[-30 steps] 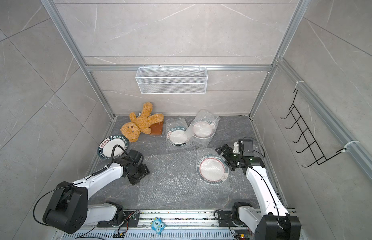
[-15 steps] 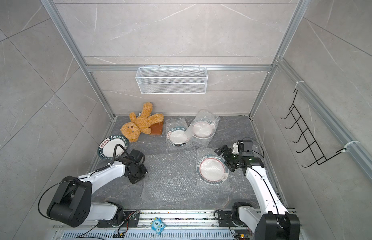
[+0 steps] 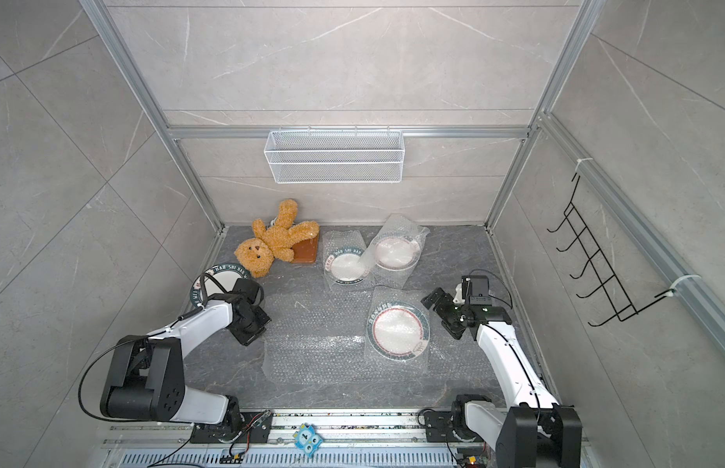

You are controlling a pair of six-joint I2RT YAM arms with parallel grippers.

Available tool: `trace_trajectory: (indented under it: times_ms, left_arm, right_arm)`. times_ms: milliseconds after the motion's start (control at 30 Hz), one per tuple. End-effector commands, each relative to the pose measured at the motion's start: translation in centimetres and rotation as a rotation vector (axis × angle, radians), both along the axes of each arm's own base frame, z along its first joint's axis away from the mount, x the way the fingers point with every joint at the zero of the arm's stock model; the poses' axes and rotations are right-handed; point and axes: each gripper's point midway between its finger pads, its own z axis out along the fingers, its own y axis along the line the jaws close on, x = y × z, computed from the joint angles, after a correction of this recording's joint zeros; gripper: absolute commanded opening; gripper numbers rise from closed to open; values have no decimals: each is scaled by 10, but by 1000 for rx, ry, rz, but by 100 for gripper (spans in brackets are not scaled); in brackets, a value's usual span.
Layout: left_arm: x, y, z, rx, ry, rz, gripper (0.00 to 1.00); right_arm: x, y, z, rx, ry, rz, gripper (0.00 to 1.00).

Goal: Unpack dinner plates from bubble wrap
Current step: Move the bubble wrap to the center of the board, then adjust the bubble wrap on the bubble wrap.

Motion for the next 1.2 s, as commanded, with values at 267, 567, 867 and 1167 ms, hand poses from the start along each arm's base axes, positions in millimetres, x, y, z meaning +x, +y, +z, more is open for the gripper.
trace_trajectory:
  times_ms: [267,567,867,1167]
  left_arm:
    - [7,14,76,-40,-190,5,87]
    - [33,-97,167,-371,-538,-373,87]
    - [20,-276,126,-583,-394,-766,78]
    - [35,-306,73,-685,-297,-713,73]
  right_arm:
    - [-8,-4,4,-72,-3,46,100]
    - [-7,13,-3,1,-9,98,99]
    - [-18,20,-18,-47,43,126,92]
    - [-21,61,7,-229,0,266,91]
